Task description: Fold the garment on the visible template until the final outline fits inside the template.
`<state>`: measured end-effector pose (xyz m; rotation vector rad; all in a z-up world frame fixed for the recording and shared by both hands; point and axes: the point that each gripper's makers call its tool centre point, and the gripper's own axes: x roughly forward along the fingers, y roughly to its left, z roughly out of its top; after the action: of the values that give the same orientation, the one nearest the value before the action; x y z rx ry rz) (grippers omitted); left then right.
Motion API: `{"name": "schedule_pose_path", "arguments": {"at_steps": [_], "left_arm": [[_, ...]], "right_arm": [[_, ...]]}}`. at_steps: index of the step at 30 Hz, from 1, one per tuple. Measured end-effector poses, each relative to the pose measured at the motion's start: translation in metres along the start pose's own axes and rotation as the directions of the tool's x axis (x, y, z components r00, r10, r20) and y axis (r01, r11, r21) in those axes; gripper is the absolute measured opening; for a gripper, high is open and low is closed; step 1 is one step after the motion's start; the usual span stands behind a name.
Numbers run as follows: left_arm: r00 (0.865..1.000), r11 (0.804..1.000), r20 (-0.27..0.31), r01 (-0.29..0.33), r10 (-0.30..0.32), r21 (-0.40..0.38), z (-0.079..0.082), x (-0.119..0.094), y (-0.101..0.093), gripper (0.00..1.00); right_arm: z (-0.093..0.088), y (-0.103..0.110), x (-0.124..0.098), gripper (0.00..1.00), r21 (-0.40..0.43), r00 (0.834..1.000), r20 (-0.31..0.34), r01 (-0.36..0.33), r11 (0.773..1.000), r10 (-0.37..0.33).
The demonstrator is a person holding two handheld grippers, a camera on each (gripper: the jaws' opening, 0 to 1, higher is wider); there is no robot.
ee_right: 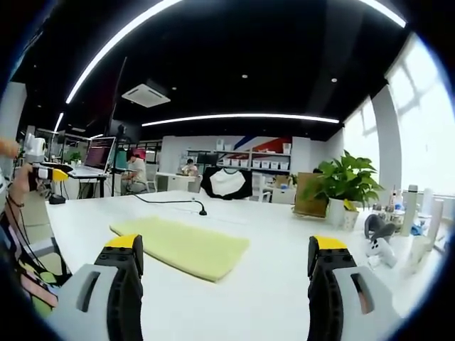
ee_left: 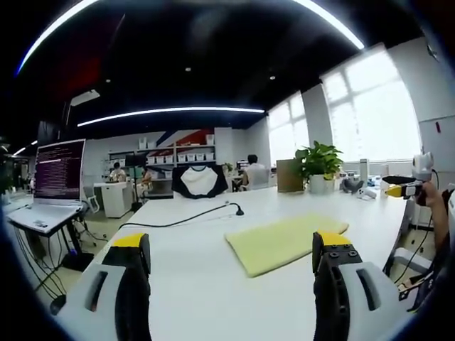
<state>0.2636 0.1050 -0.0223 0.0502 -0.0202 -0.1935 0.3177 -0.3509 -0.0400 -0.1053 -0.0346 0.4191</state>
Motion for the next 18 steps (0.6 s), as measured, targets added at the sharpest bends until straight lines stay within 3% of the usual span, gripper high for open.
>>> {"name": "schedule_pose_path", "arguments": {"at_steps": [18], "left_arm": [[1.0, 1.0, -0.015, -0.006, 0.005, -0.016, -0.007, 0.004, 0.005, 1.0]], "right_arm": [[-0.015, 0.009, 0.009, 0.99, -0.001, 0.999, -0.048, -0.025, 1.0, 0.025]]}}
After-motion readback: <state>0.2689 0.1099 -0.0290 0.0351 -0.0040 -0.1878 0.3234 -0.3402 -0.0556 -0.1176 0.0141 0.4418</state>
